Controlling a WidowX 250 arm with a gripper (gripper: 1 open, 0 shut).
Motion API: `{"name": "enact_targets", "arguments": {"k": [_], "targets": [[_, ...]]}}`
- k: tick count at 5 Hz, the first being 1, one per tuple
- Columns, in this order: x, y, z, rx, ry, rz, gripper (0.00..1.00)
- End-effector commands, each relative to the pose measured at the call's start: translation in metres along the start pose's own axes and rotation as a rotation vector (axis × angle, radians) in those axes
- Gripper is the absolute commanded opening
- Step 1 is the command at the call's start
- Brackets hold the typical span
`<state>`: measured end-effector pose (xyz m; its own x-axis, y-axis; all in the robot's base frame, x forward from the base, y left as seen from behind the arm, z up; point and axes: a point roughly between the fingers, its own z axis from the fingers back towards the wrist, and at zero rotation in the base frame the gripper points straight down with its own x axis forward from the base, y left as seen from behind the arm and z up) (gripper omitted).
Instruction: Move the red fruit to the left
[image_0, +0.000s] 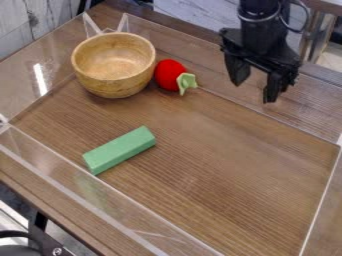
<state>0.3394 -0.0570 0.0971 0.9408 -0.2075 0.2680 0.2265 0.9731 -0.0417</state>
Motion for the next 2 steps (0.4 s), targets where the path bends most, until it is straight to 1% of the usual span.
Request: {"name": "enact_targets", "arguments": {"k": [1, 2], "targets": [[0.0122, -0.0015, 0.023, 0.043, -0.05, 0.096, 1.0], [0.0134, -0.0026, 0.0328, 0.058, -0.058, 0.175, 1.0]]}}
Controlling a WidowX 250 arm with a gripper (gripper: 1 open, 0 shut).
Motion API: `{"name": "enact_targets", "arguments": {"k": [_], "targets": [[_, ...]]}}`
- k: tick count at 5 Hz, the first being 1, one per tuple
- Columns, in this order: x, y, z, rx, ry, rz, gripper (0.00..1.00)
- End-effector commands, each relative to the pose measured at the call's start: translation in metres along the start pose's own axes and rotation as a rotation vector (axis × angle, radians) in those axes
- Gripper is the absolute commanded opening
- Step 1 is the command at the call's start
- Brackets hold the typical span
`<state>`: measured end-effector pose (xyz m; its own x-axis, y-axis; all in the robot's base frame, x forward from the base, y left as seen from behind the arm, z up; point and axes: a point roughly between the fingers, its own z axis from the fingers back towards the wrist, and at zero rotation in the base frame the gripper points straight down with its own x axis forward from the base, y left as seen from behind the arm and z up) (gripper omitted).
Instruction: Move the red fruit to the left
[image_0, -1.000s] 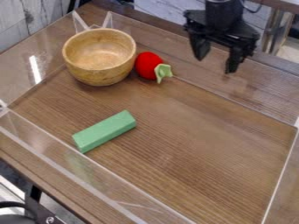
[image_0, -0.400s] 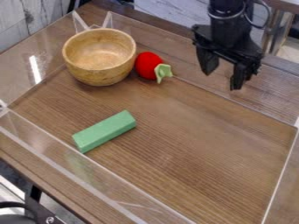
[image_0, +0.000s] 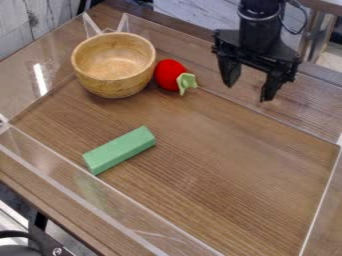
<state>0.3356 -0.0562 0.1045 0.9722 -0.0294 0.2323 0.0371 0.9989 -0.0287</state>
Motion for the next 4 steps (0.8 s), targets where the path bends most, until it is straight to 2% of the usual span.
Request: {"name": "enact_targets", "arguments": {"k": [1, 2, 3, 4], "targets": [[0.017, -0.009, 0.027, -0.016, -0.097, 0.028, 1.0], [0.018, -0.014, 0.022, -0.028, -0.072, 0.036, 1.0], [0.019, -0.014, 0.007, -0.032, -0.049, 0.034, 1.0], [0.022, -0.01, -0.002, -0.029, -0.037, 0.024, 1.0]]}}
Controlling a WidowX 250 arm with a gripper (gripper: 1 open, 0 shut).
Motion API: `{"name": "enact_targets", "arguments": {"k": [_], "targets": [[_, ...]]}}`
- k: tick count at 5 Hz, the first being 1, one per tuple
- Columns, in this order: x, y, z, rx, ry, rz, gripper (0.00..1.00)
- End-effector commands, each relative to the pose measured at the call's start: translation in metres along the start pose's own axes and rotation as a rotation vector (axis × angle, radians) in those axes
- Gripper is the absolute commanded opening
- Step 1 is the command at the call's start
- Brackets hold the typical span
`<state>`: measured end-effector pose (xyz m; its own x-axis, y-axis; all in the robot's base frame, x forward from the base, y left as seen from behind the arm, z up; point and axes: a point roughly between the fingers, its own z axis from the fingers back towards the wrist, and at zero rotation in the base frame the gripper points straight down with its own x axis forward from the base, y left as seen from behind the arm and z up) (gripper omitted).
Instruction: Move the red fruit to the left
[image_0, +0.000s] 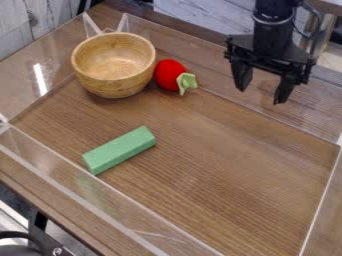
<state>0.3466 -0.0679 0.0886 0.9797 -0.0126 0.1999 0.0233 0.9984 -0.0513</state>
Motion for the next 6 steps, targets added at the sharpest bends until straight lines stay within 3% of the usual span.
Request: {"name": "enact_targets", "arguments": {"k": [1, 3, 4, 6], "targets": [[0.013, 0.001, 0.024, -0.011, -0.074, -0.023, 1.0], [0.011, 0.0, 0.043, -0.009, -0.097, -0.039, 1.0], [0.011, 0.004, 0.043, -0.008, -0.096, -0.029, 1.0], [0.007, 0.021, 0.028, -0.005, -0.062, -0.022, 1.0]]}}
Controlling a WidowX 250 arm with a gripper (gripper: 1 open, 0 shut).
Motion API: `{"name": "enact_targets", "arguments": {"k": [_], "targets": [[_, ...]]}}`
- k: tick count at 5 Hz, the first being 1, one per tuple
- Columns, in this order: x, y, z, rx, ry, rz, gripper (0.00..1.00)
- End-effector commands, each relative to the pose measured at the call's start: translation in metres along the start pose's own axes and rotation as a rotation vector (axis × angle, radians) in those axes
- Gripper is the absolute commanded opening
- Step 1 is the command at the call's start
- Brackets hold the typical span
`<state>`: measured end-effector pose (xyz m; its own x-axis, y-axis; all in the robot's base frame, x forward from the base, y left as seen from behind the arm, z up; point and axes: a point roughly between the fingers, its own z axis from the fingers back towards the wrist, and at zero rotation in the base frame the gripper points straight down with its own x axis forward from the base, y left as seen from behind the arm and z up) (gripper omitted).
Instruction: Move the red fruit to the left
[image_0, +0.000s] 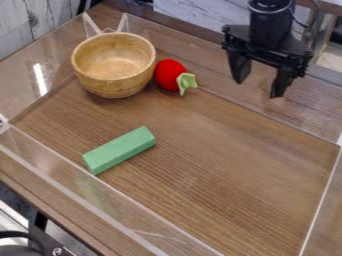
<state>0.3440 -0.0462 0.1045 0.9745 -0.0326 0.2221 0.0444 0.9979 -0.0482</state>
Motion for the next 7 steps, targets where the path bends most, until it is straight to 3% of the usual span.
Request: {"name": "enact_targets", "arguments": {"k": [1, 3, 5, 6, 7], "targets": [[0.005, 0.014, 0.003, -0.002, -0.024, 0.004, 1.0], [0.004, -0.008, -0.005, 0.002, -0.028, 0.067, 1.0], [0.009, -0.026, 0.005, -0.034, -0.039, -0.067, 1.0], [0.008, -0.017, 0.003, -0.027, -0.046, -0.09, 1.0], [0.004, -0.016, -0.009, -0.024, -0.011, -0.086, 1.0]]}}
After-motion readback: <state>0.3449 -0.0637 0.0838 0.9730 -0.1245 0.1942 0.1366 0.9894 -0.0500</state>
